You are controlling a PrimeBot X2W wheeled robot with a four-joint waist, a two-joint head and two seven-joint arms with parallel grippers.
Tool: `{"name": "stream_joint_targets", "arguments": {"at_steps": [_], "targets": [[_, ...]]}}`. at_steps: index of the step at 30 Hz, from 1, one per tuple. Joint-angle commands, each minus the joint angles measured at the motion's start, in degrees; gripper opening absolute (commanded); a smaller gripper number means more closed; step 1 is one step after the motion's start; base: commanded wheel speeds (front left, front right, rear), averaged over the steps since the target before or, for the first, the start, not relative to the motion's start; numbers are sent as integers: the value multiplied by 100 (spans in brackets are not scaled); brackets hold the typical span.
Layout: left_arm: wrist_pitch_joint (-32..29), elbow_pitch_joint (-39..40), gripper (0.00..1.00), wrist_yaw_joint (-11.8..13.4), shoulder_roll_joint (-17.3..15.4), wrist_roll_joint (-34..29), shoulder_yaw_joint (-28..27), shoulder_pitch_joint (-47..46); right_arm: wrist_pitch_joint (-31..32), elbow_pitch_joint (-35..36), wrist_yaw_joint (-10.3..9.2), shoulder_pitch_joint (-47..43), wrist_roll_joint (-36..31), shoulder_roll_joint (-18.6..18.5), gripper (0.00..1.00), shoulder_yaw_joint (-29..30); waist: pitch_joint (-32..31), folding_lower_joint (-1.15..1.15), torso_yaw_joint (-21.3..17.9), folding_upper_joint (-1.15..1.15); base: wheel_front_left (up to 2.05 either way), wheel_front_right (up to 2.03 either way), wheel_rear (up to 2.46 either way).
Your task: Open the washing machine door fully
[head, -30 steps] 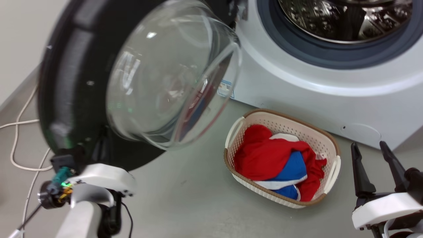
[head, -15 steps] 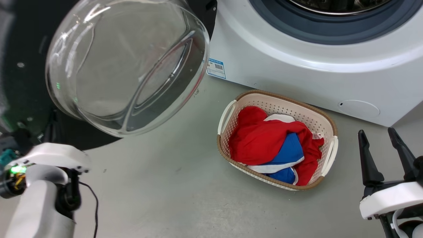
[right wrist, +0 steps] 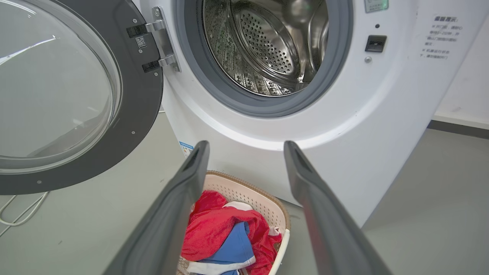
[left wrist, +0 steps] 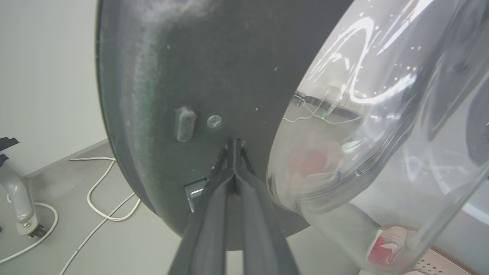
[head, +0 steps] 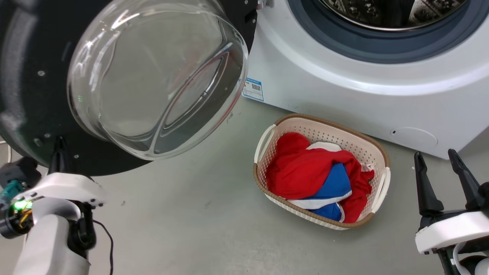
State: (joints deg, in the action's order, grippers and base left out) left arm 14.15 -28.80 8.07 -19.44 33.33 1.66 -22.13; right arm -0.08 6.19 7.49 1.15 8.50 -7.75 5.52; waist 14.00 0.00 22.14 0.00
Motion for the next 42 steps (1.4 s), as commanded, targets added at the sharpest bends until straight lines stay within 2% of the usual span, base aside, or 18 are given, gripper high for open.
{"name": "stream_joint_targets", "arguments": {"at_steps": [1, 7, 12, 21, 24, 25, 26, 27, 35, 42], "targets": [[38, 90, 0, -39, 47, -75, 69, 140, -111, -26, 1, 10, 61, 48, 100, 1, -130, 0, 56, 0, 0, 0, 0], [74, 510, 0, 55, 126, -368, 282, 529, -257, -188, 1, -74, 91, 117, 100, -16, -452, 0, 118, 0, 0, 0, 0], [80, 1050, 0, 240, 251, -623, 534, 1023, -358, -340, 1, -181, 72, 203, 100, -22, -731, 0, 154, 0, 0, 0, 0], [-246, 2069, 0, 404, 403, -762, 951, 1861, -450, -515, 1, -356, 17, 332, 100, -98, -1198, 0, -9, 0, 0, 0, 0], [-349, 2333, 40, 436, 418, -841, 1104, 1996, -448, -510, 1, -406, -13, 364, 100, -98, -1299, 0, -111, 0, 0, 0, 0], [-391, 2413, 49, 436, 454, -827, 1159, 2041, -439, -501, 1, -418, -17, 375, 100, -105, -1323, 0, -161, 0, 0, 0, 0], [-438, 2480, 81, 413, 463, -820, 1211, 2076, -434, -489, 0, -430, -27, 384, 100, -111, -1342, 0, -212, 0, 0, 0, 0], [-482, 2549, 100, 412, 470, -840, 1268, 2101, -429, -474, 1, -439, -46, 392, 100, -111, -1356, 0, -263, 0, 0, 0, 0], [-494, 2764, 100, 330, 433, -963, 1471, 1973, -391, -398, 0, -452, -62, 427, 100, -158, -1381, 0, -752, 0, 0, 0, 0], [-423, 2626, 100, 348, 482, -1117, 1639, 1805, -326, -341, 0, -367, -85, 387, 100, -231, -1348, 0, -1475, 0, 0, 0, 0]]}}
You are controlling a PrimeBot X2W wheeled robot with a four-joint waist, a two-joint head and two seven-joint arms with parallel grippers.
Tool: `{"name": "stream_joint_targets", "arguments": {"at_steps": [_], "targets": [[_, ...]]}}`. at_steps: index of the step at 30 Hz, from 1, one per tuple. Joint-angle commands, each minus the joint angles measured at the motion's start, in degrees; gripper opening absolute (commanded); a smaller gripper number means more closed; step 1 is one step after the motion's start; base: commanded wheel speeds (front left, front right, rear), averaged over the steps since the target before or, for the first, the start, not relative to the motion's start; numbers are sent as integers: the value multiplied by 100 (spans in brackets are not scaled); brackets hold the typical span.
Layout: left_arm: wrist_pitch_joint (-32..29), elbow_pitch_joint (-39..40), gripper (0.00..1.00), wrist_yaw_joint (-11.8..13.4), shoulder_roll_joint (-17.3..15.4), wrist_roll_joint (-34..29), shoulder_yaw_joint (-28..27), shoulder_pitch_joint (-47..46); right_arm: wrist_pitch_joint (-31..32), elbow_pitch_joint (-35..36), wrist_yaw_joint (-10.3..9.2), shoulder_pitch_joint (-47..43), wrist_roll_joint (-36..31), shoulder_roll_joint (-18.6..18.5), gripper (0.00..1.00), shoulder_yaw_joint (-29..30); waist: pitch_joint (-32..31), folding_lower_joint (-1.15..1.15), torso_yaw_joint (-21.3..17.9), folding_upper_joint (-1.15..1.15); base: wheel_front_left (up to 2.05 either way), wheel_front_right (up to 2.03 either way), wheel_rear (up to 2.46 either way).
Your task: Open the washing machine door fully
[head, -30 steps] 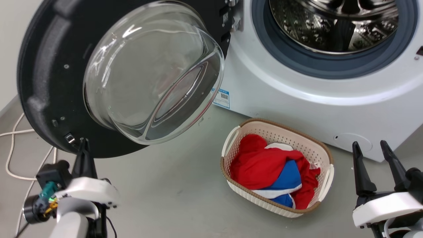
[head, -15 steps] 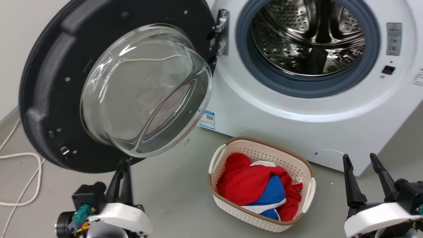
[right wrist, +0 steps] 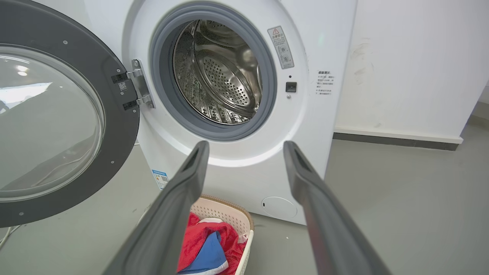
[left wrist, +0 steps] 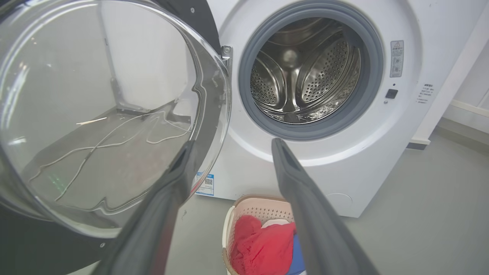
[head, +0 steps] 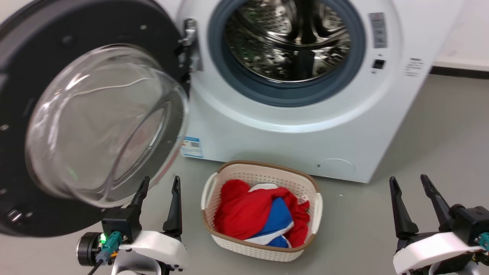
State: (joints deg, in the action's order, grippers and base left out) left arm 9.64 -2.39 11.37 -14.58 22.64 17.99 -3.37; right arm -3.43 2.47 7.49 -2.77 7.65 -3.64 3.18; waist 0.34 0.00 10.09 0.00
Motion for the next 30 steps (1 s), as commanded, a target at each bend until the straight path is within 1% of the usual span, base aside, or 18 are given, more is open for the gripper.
{"name": "stream_joint_targets", "arguments": {"at_steps": [1, 2, 3, 6, 11, 18, 30], "targets": [[33, -53, 100, 22, -1, -61, 21, -89, 22, 36, 0, 38, 0, -50, 100, -18, 33, 0, -383, 0, 0, 0, 0], [55, -90, 100, 17, 20, -64, 35, -103, 19, 28, 0, 56, 4, -59, 100, -26, 35, 0, -476, 0, 0, 0, 0], [87, -166, 100, 26, 10, -106, 53, -136, 28, 25, 1, 90, 16, -94, 100, -39, 59, 0, -664, 0, 0, 0, 0], [103, -283, 100, 69, -2, -147, 84, -177, 24, 2, 1, 125, 11, -104, 100, -61, 88, 0, -887, 0, 0, 0, 0], [106, -363, 100, 145, -13, -240, 117, -250, 9, -45, 1, 161, 35, -107, 100, -26, 128, 0, -1099, 0, 0, 0, 0], [114, -402, 100, 213, -39, -242, 111, -262, -24, -117, 1, 201, 87, -158, 100, -36, 171, 0, -1199, 0, 0, 0, 0], [128, -415, 100, 236, -59, -163, 102, -275, -89, -152, 1, 257, 98, -146, 100, -23, 188, 0, -1270, 0, 0, 0, 0]]}}
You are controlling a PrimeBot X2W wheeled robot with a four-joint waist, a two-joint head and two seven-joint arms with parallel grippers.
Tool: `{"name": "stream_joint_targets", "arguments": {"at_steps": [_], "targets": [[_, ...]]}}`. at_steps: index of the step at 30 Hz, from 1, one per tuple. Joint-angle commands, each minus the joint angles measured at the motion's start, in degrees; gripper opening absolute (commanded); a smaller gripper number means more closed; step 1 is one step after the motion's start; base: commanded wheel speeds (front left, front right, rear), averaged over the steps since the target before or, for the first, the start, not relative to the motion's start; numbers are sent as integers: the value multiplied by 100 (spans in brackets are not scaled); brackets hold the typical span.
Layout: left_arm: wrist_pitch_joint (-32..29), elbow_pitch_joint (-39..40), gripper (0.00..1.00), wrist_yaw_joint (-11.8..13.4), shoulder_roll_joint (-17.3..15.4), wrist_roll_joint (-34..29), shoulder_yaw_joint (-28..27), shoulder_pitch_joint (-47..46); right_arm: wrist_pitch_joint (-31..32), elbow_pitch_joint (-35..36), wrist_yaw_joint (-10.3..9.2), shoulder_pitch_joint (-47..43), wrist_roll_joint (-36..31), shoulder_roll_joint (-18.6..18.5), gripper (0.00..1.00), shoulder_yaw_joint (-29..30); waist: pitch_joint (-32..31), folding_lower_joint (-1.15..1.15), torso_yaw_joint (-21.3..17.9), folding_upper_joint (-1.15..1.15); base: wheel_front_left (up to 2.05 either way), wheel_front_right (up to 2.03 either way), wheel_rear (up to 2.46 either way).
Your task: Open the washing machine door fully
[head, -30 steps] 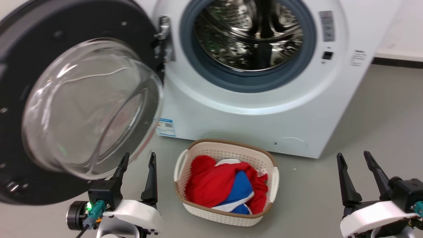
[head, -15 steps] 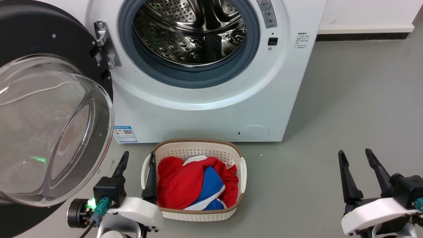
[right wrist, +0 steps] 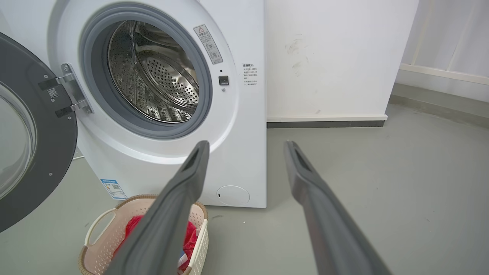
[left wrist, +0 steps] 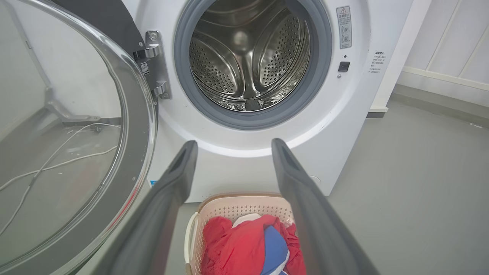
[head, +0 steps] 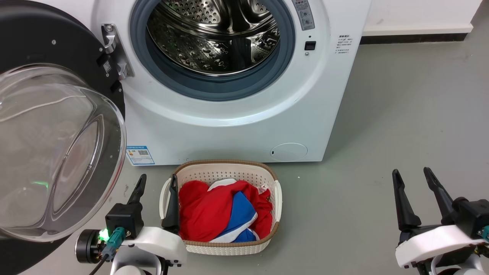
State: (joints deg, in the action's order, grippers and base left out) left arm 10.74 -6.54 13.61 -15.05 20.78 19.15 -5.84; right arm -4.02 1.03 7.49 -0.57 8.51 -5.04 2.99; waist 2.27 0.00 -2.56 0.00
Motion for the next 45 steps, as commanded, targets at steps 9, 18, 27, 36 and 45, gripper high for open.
{"name": "stream_joint_targets", "arguments": {"at_steps": [9, 18, 27, 36, 45], "targets": [[-1, 6, 100, 48, -29, 63, 0, 31, -40, -40, 1, -22, 14, 38, 100, -9, -63, 0, -69, 0, 0, 0, 0], [-76, -91, 0, -61, 72, 460, -76, 106, 69, -246, 0, -16, 455, 42, 0, 20, -76, 0, -70, 0, 0, 0, 0], [-256, -190, 0, -319, 181, 1335, -353, 74, 194, -391, 0, 71, 1448, 63, 0, 64, -86, 0, -45, 0, 0, 0, 0], [-417, -287, 0, -556, 286, 2109, -605, 39, 301, -528, 0, 155, 2337, 83, 0, 99, -96, 0, -21, 0, 0, 0, 0], [-551, -355, 0, -743, 377, 2731, -811, 18, 389, -642, 0, 225, 3055, 98, 0, 129, -105, 0, 1, 0, 0, 0, 0]]}}
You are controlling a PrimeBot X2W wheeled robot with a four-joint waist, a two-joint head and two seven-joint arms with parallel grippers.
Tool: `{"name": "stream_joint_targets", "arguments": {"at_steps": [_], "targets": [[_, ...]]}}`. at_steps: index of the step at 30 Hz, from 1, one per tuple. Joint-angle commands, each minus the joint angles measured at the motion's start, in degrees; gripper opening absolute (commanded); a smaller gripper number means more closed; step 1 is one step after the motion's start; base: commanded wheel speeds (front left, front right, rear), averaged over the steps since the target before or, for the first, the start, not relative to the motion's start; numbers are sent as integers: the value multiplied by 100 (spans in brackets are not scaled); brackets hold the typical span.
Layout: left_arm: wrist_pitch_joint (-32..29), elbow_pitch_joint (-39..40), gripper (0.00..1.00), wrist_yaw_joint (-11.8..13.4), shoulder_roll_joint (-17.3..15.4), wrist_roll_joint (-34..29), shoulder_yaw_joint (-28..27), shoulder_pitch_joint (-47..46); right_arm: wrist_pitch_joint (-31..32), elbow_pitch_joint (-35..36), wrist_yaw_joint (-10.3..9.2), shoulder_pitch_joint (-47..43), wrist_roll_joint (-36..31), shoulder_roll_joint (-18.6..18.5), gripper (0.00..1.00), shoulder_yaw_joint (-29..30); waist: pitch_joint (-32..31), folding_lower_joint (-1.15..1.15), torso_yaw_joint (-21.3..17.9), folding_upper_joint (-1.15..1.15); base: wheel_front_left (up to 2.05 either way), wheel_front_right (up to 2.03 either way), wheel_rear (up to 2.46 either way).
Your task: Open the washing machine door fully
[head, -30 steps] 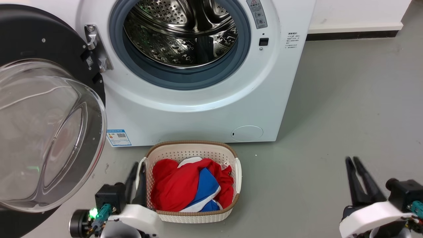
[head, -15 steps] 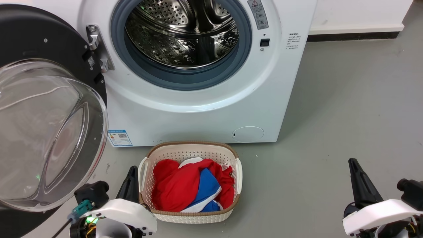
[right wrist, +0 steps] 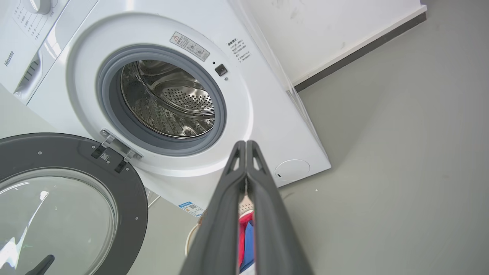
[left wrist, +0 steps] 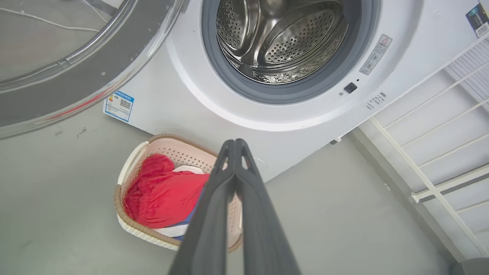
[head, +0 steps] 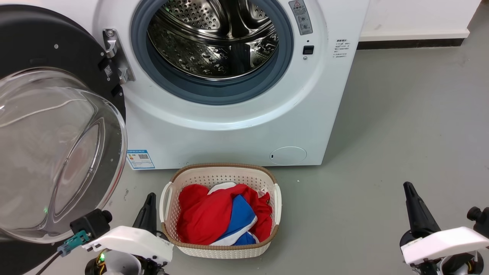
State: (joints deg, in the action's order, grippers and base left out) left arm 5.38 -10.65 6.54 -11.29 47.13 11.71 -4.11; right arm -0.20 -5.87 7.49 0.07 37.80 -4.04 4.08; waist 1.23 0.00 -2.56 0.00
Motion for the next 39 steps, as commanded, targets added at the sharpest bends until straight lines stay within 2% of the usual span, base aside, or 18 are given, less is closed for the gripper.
{"name": "stream_joint_targets", "arguments": {"at_steps": [1, 39], "targets": [[-30, 47, 0, -61, 11, 169, -91, -158, 18, 34, 0, 171, 211, 0, 0, 24, -1, 0, 3, 0, 0, 0, 0], [-564, -131, 0, -755, 382, 2444, -908, -198, 357, -395, 0, 422, 2870, 62, 0, 143, -43, 0, 105, 0, 0, 0, 0]]}}
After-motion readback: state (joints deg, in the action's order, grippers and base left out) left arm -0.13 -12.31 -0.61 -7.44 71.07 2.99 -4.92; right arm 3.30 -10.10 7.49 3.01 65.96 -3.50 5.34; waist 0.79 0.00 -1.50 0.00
